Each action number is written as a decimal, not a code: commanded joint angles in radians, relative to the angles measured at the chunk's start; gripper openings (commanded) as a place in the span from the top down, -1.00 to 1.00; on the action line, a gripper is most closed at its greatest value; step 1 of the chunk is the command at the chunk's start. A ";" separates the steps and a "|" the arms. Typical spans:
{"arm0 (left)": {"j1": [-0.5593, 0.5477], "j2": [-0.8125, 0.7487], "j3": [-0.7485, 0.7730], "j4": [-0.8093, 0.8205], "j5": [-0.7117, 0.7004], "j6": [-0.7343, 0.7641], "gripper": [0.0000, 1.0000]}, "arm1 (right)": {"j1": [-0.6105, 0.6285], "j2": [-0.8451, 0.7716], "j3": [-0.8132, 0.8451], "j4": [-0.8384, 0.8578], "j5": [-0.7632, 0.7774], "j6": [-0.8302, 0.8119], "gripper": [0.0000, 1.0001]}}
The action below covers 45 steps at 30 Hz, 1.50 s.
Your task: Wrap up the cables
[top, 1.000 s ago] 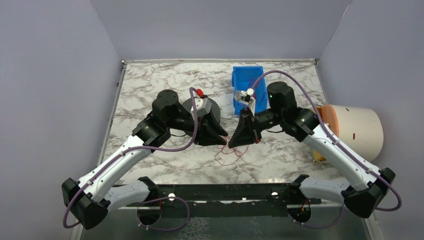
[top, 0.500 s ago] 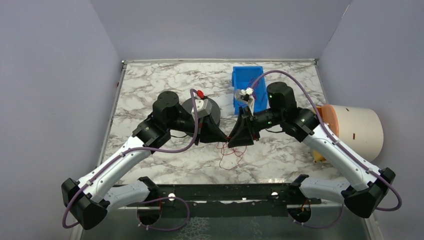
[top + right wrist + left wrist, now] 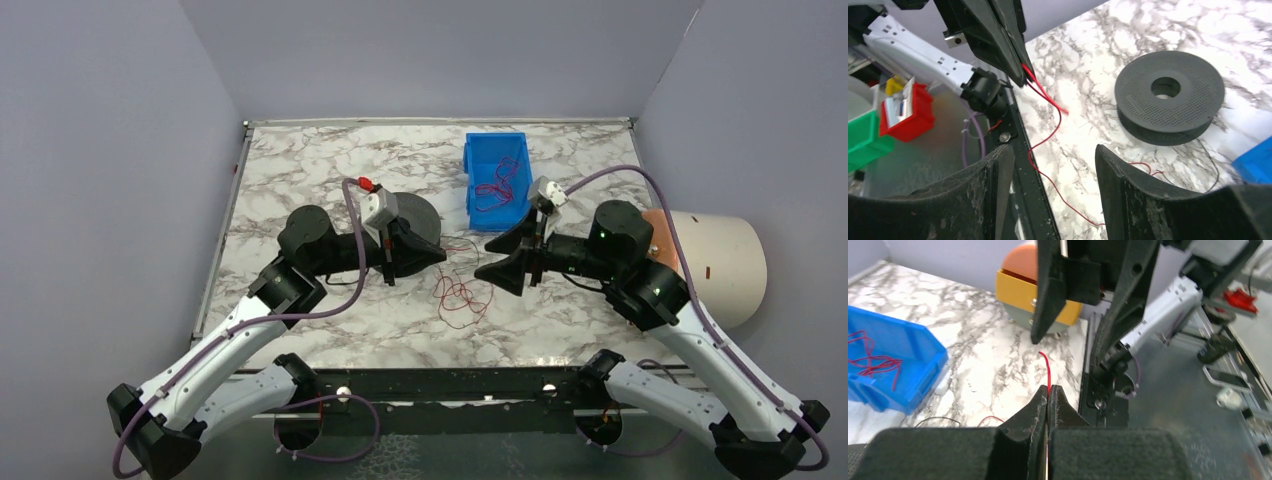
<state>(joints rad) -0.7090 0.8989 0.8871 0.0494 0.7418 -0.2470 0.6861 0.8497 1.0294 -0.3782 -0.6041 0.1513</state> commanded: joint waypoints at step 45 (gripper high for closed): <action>-0.015 -0.035 -0.145 0.518 -0.226 -0.415 1.00 | 0.016 0.247 -0.250 0.857 -0.262 0.346 0.01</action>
<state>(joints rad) -0.7158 0.8635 0.7376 0.5156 0.5407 -0.6514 0.6941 1.0863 0.7906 0.4339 -0.8234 0.4908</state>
